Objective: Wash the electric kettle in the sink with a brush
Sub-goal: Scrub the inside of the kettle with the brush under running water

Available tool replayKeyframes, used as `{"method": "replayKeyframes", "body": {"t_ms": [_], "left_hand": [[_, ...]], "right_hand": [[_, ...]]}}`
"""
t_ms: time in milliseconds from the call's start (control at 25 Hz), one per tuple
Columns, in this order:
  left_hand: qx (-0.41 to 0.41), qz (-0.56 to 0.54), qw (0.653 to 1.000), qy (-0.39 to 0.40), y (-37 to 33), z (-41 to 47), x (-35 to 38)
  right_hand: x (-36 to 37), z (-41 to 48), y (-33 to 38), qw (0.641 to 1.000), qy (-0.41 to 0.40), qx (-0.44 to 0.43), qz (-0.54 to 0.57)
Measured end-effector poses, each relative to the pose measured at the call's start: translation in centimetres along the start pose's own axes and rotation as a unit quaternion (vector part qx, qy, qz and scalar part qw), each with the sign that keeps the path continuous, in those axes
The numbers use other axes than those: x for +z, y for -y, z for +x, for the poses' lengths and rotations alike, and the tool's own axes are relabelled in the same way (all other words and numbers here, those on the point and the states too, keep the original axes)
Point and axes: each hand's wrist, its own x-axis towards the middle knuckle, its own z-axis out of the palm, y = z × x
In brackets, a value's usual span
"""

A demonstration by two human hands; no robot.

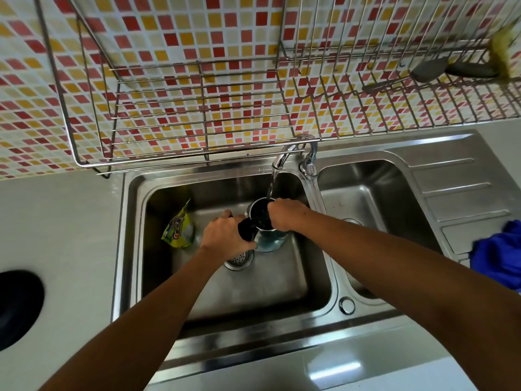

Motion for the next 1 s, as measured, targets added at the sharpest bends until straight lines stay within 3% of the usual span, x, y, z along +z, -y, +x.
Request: {"method": "replayKeyframes", "body": {"t_ms": [80, 200, 360, 440, 520, 560, 600, 680, 720, 800, 840, 880, 1000], "left_hand": [[0.004, -0.005, 1.0, -0.004, 0.0, 0.0, 0.0], [-0.005, -0.021, 1.0, -0.01, 0.0, -0.2, -0.2], [0.002, -0.01, 1.0, 0.005, -0.3, -0.3, -0.5], [0.001, -0.005, 1.0, 0.006, -0.5, -0.4, -0.8], [-0.01, -0.006, 1.0, 0.008, -0.7, -0.5, -0.9], [-0.014, -0.005, 1.0, 0.011, -0.8, -0.5, -1.0], [-0.015, -0.002, 1.0, 0.013, -1.0, -0.5, -1.1], [-0.017, 0.005, 1.0, 0.015, -1.0, -0.6, -1.2], [-0.014, 0.012, 1.0, 0.018, -1.0, -0.6, -1.2], [-0.002, 0.025, 0.999, 0.021, -1.0, -0.6, -1.4], [0.0, 0.025, 0.999, 0.022, -0.9, -0.6, -1.4], [0.001, 0.028, 0.999, 0.028, -0.9, -0.6, -1.5], [0.014, 0.046, 0.998, 0.036, -1.1, -0.6, -1.9]], "right_hand": [[0.0, 0.8, 0.2, 0.993, 0.057, -0.011, 0.101], [0.7, 1.3, 0.8, 0.981, -0.012, -0.008, 0.194], [0.6, -0.6, -0.2, 0.997, -0.07, -0.019, -0.034], [0.3, -0.9, -0.5, 0.999, -0.044, -0.001, -0.031], [0.1, -0.7, -0.5, 0.991, 0.015, 0.033, 0.128], [0.2, -0.5, -0.3, 0.958, 0.048, 0.069, 0.274], [0.3, -0.6, 0.0, 0.88, 0.077, 0.119, 0.453], [1.2, -1.1, 0.4, 0.63, 0.127, 0.194, 0.741], [1.6, -1.8, 0.3, 0.515, 0.138, 0.195, 0.823], [1.9, -3.6, -0.7, 0.33, 0.137, 0.172, 0.918], [2.0, -4.4, -1.6, 0.264, 0.126, 0.167, 0.942], [1.9, -5.0, -2.2, 0.222, 0.117, 0.167, 0.954], [1.8, -4.3, -1.6, 0.153, 0.076, 0.169, 0.971]]}}
